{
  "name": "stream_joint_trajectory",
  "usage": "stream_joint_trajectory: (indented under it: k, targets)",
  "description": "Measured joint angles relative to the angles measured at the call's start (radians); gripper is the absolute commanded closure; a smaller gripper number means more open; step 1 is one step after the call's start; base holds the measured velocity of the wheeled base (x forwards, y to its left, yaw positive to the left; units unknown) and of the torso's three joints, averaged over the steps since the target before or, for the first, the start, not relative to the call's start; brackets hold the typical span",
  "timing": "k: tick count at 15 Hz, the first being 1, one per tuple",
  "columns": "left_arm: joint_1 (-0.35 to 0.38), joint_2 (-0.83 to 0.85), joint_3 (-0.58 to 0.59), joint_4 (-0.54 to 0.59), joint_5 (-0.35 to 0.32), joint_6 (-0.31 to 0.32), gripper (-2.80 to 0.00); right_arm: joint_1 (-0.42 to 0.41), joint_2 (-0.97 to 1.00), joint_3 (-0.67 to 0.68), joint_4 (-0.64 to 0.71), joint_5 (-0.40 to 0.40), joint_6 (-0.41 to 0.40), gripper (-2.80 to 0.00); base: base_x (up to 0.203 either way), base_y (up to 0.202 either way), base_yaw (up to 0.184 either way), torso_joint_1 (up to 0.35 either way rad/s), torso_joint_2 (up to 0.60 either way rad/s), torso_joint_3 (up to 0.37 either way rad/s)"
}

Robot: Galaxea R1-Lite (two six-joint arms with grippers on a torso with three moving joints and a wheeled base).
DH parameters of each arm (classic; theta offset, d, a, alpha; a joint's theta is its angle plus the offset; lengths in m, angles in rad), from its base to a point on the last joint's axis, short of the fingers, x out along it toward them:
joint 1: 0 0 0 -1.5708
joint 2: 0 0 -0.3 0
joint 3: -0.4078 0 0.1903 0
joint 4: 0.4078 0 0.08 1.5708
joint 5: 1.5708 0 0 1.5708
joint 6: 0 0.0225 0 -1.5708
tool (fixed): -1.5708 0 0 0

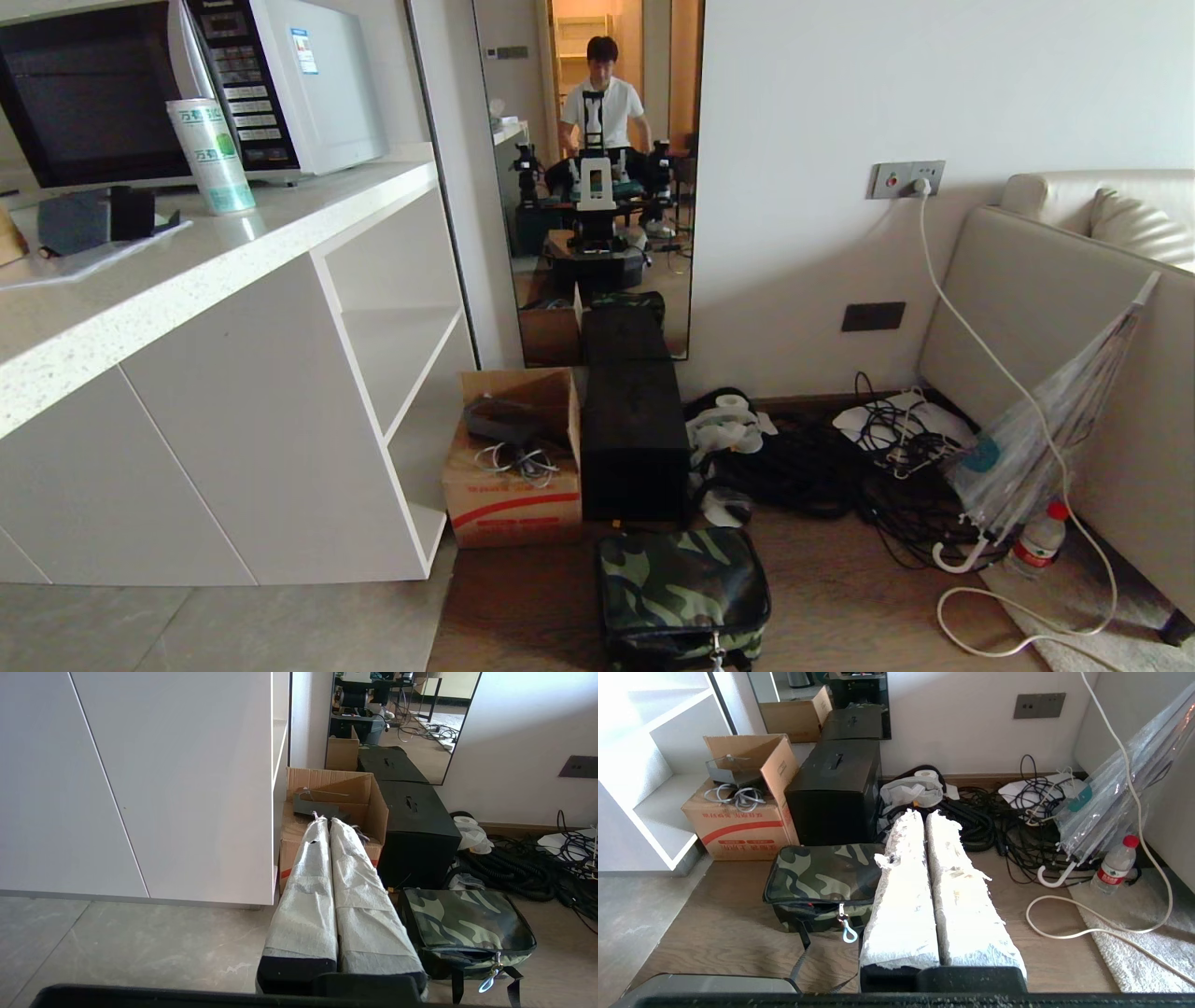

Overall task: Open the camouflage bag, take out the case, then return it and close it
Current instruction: Open the top of the storage box

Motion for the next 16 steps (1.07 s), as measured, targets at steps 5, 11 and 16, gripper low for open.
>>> stream_joint_trajectory:
  k: [5, 11, 16]
  targets:
    - [0.0, 0.0, 0.0, 0.0, 0.0, -0.001, 0.0, 0.0, 0.0, 0.001, 0.0, 0.0, 0.0, 0.0, 0.0, 0.0, 0.0, 0.0, 0.0, 0.0]
    - [0.0, 0.0, 0.0, 0.0, 0.0, 0.0, 0.0, 0.0, 0.0, 0.001, 0.0, 0.0, 0.0, 0.0, 0.0, 0.0, 0.0, 0.0, 0.0, 0.0]
    - [0.0, 0.0, 0.0, -0.001, 0.0, 0.001, 0.0, 0.0, 0.0, 0.0, 0.0, 0.0, 0.0, 0.0, 0.0, 0.0, 0.0, 0.0, 0.0, 0.0]
